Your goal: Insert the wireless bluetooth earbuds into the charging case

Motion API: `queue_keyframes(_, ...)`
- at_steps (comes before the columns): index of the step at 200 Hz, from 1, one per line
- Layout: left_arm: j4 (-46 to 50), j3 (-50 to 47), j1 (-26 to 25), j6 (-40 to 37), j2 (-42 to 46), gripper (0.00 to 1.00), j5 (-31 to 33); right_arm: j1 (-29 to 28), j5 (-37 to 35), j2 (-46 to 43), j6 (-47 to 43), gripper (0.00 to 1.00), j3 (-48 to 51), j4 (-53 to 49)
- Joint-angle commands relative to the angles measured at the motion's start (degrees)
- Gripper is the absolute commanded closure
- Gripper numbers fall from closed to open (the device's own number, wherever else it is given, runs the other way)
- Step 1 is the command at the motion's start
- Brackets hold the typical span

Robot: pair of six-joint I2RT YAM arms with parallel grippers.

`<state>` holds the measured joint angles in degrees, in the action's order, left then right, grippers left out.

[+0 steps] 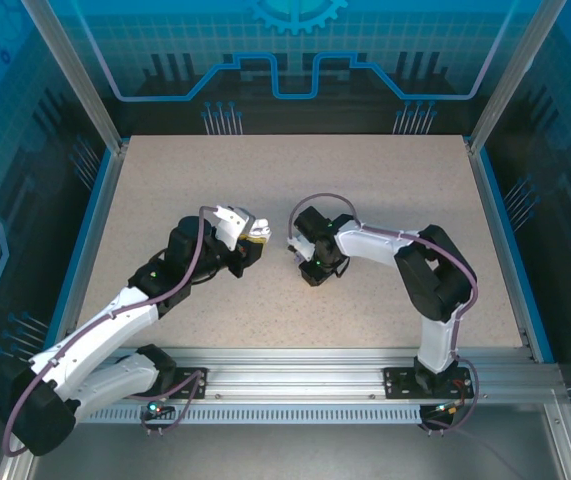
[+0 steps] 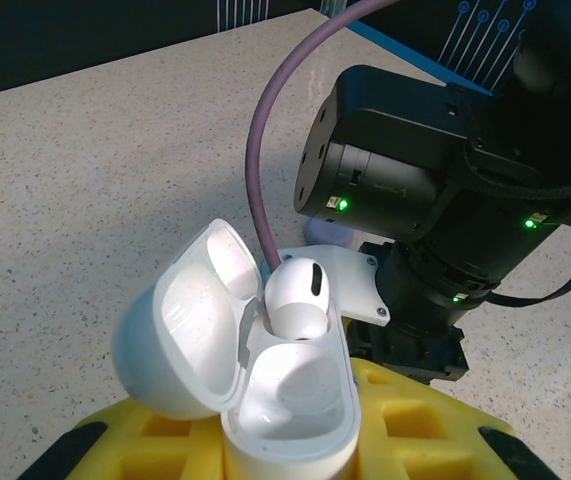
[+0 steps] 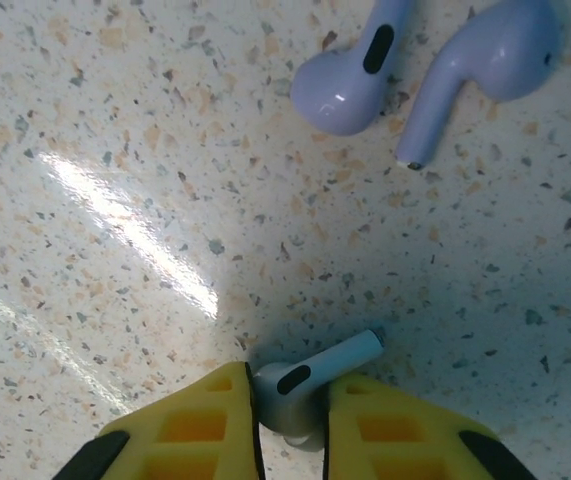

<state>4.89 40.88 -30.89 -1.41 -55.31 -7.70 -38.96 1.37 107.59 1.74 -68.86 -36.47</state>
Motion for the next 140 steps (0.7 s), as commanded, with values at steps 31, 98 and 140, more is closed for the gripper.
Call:
queue_keyframes(31,-1.7,-2.4,0.4,-0.4,0.3,0.91,-0.3,4.8,13.2,-7.9,3.1,0.86,3.7,1.2)
queue_keyframes(98,-9.4,-5.9,1.0,-5.4,-3.4,0.91,-6.6,13.4,31.1,-17.8,2.8,0.88,5.8,-0.8)
queue_keyframes(140,-11.6,-5.9,2.6,-5.6,-5.6,0.9,-10.0,16.0,32.7,-20.7,1.4,0.88,5.8,-3.9)
